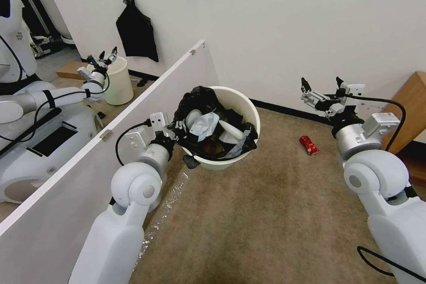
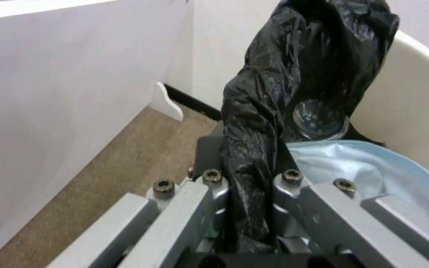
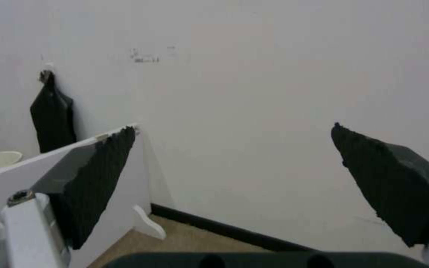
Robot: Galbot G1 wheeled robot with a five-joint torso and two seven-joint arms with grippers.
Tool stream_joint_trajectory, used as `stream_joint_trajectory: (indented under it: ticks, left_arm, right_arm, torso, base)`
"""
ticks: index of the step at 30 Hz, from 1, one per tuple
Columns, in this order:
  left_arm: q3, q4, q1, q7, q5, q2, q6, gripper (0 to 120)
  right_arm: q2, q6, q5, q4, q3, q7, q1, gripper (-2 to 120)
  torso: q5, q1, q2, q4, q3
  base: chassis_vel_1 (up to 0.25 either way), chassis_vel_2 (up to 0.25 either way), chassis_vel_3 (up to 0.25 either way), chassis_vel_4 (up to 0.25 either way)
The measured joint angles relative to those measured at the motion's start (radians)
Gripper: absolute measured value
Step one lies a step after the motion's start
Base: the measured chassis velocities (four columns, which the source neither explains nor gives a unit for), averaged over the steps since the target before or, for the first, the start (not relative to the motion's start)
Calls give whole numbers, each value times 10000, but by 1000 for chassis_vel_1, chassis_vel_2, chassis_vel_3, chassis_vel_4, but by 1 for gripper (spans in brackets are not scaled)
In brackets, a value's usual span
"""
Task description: Pick up the trash bin, then pick up the garbage from the floor and place it into the trash bin.
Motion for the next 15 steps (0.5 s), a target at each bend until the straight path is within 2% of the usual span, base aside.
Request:
stream_joint_trajectory:
  ticks: [12,15]
  left_arm:
    - [5,86,-15,-44,-57,-86,-130,4]
    - [-171,69,-13,-58,-129,-46,-146,4]
  right_arm:
    - [66,46,-63,-10,-49,-54,-64,100]
    - [-40,67,-82,23,-23,-58,-180,100]
  torso:
    - [0,0,0,-5,0]
    - [-1,0,0,-3,-1]
  base:
    - [0,0,0,0]
    - [0,0,0,0]
